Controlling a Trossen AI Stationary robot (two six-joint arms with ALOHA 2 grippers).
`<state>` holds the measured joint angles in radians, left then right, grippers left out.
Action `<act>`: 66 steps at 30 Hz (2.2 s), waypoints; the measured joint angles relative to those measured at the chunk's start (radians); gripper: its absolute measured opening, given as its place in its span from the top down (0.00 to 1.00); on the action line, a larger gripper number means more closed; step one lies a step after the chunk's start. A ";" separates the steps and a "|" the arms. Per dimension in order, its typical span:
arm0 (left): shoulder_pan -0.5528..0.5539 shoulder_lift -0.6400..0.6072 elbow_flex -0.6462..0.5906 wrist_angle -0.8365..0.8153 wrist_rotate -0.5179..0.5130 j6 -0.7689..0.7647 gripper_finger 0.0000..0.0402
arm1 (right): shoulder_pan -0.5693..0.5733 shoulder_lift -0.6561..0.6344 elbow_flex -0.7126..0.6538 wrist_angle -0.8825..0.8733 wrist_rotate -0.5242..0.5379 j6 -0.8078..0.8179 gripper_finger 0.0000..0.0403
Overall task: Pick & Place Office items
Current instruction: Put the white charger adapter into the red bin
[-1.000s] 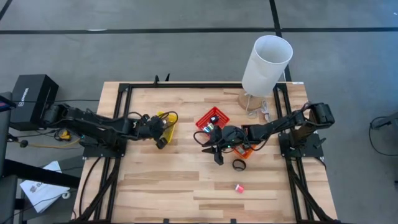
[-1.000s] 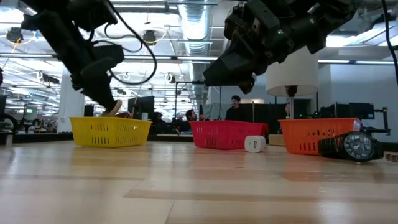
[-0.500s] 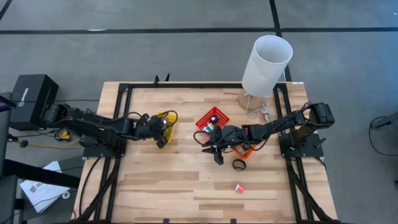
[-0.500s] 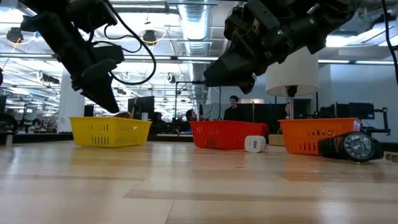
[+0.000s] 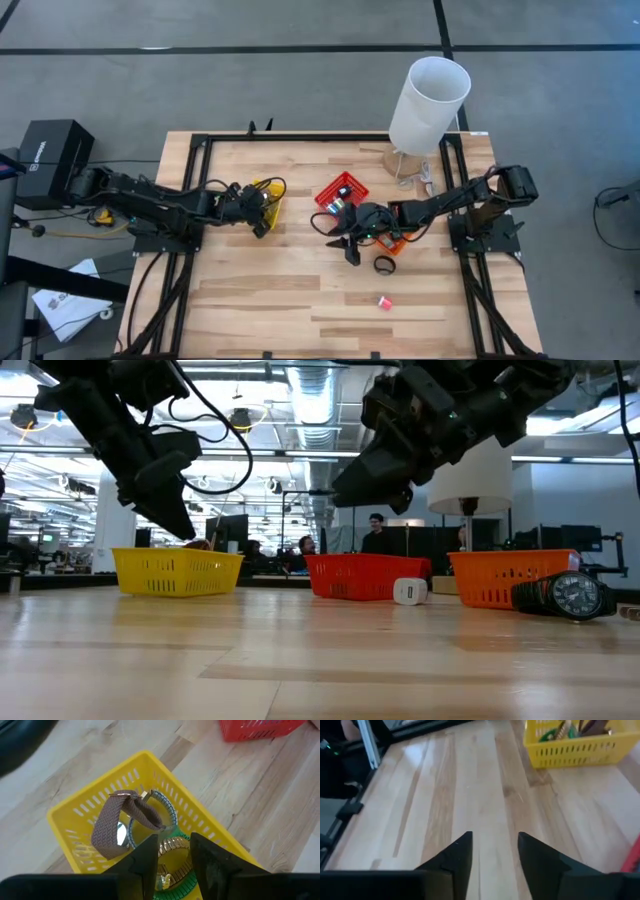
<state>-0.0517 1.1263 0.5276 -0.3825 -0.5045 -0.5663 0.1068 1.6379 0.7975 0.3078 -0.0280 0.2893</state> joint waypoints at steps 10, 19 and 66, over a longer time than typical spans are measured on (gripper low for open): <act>0.000 0.000 0.000 0.010 0.000 0.000 0.74 | 0.017 -0.002 0.041 -0.207 -0.034 -0.122 0.47; 0.000 0.000 0.000 0.018 0.001 0.000 0.73 | -0.004 -0.003 0.272 -0.806 -0.053 -0.437 0.52; 0.000 0.000 0.000 0.078 0.019 0.010 0.74 | -0.094 0.292 0.588 -1.419 0.026 -0.744 0.44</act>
<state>-0.0517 1.1267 0.5274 -0.3048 -0.4860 -0.5568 0.0132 1.9299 1.3853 -1.1109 -0.0020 -0.4546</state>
